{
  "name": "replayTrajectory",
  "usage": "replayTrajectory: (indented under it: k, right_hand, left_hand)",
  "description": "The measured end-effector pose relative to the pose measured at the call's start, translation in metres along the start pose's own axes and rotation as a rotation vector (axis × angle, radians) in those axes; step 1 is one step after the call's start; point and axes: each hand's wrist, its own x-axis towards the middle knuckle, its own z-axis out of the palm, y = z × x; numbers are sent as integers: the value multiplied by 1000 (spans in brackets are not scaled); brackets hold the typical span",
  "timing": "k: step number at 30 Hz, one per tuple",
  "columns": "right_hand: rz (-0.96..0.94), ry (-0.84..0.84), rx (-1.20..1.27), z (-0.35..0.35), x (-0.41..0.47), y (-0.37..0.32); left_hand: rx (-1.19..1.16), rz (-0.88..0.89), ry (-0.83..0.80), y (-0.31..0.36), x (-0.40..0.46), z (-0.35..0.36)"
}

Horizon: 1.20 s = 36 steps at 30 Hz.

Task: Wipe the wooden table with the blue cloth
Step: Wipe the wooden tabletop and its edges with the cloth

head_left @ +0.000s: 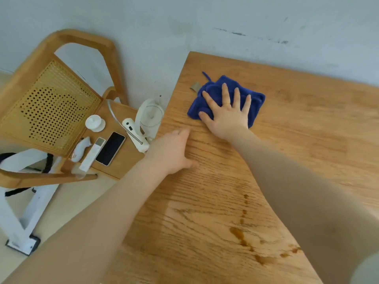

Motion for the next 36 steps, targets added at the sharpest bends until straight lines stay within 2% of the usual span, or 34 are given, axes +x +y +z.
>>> replayTrajectory:
  k: [3,5,7,9,12,13,16,21,23,26,31,36]
  right_hand:
    - [-40,-15,15,8,-38,-17]
    - [-122,-11,-13,16,-66,-32]
    - [-168,-14,-41,19,-77,-40]
    - [-164,-1,-53,17,-64,-39]
    - [-58,38,1,14,-20,-46]
    - [-15,33,20,13,-5,-51]
    - [14,21,18,8,7,-65]
    - [-274,17,-12,23,-63,-101]
    - [-317,-22,-13,26,-75,-108]
    - [-288,-27,-18,18,-45,-100]
    - [-62,7,3,15,3,-109]
    - [-94,12,16,29,-78,-131]
  left_hand:
    - [-16,13,53,-23,2,-8]
    - [63,-17,27,-37,0,-4]
    - [32,-28,-31,-46,-2,0]
    - [-60,-7,-48,-53,-3,0]
    - [-338,2,-40,-67,-4,-10]
    - [-384,10,-19,-72,-8,-13]
    - [-333,-8,129,-89,-21,-17]
    - [-390,-47,299,-113,-35,-21]
    - [-398,-33,331,-116,-38,-21]
    - [-424,-27,320,-120,-39,-15]
    - [-428,-22,258,-128,-49,-3]
    - [-361,44,208,-122,-53,-5]
